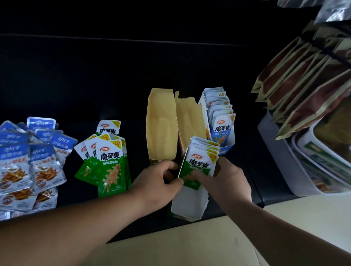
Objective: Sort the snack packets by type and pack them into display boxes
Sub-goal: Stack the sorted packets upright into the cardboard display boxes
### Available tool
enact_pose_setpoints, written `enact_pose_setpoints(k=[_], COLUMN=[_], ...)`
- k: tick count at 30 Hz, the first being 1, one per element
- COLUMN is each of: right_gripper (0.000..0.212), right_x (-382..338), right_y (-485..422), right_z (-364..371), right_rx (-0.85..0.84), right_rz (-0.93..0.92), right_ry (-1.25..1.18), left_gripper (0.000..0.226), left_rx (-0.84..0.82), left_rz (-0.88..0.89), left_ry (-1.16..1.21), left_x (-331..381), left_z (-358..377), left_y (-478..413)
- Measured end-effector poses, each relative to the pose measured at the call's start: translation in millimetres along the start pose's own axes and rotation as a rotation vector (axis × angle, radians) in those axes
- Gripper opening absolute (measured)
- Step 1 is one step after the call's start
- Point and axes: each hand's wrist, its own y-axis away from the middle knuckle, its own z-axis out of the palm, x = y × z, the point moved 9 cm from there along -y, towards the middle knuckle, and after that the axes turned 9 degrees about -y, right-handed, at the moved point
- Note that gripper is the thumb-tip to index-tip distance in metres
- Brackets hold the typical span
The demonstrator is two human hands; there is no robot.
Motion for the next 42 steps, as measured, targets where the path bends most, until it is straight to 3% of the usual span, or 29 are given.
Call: enact_pose_setpoints(k=[3, 7, 11, 14, 16, 19, 22, 24, 26, 31, 33, 37, 42], right_gripper=[0.045, 0.055, 0.039, 0.037, 0.037, 0.027, 0.022, 0.021, 0.025, 0.038, 0.047, 0.039, 0.045], right_x=[-2, -21, -85, -149, -189, -213, -201, -186, -173, -152, -154, -156, -155], right_y=[8, 23, 47, 71, 82, 61, 34, 16, 5, 4, 7, 9, 19], right_z=[-13, -55, -78, -46, -4, 76, 150, 180, 194, 206, 204, 201, 207], right_rx=[0.013, 0.123, 0.227, 0.170, 0.038, -0.325, -0.615, -0.590, -0.462, -0.307, -0.290, -0.292, -0.384], right_rz=[0.004, -0.058, -0.349, -0.596, -0.702, -0.566, -0.330, -0.182, -0.106, -0.187, -0.256, -0.171, -0.096], right_ry=[0.002, 0.185, 0.150, 0.160, 0.261, 0.421, 0.362, 0.181, -0.017, -0.205, -0.185, -0.276, -0.392], left_gripper=[0.016, 0.034, 0.034, 0.036, 0.038, 0.040, 0.041, 0.043, 0.041, 0.060, 0.059, 0.045, 0.047], left_rx=[-0.008, 0.000, -0.008, -0.037, -0.012, 0.016, 0.012, 0.058, 0.139, 0.310, 0.402, 0.459, 0.473], left_rz=[-0.006, 0.016, 0.023, 0.010, -0.008, -0.069, -0.142, -0.186, -0.220, -0.345, -0.334, -0.310, -0.465], left_ry=[-0.020, -0.099, -0.162, -0.233, -0.279, -0.345, -0.468, -0.433, -0.388, -0.371, -0.261, 0.038, 0.469], left_x=[4, 8, 4, -8, -20, -52, -92, -113, -127, -150, -149, -150, -164], left_z=[-5, -26, -65, -100, -126, -150, -148, -142, -140, -130, -126, -115, -108], left_y=[5, 12, 32, 47, 49, 48, 57, 56, 46, 13, 9, 12, 21])
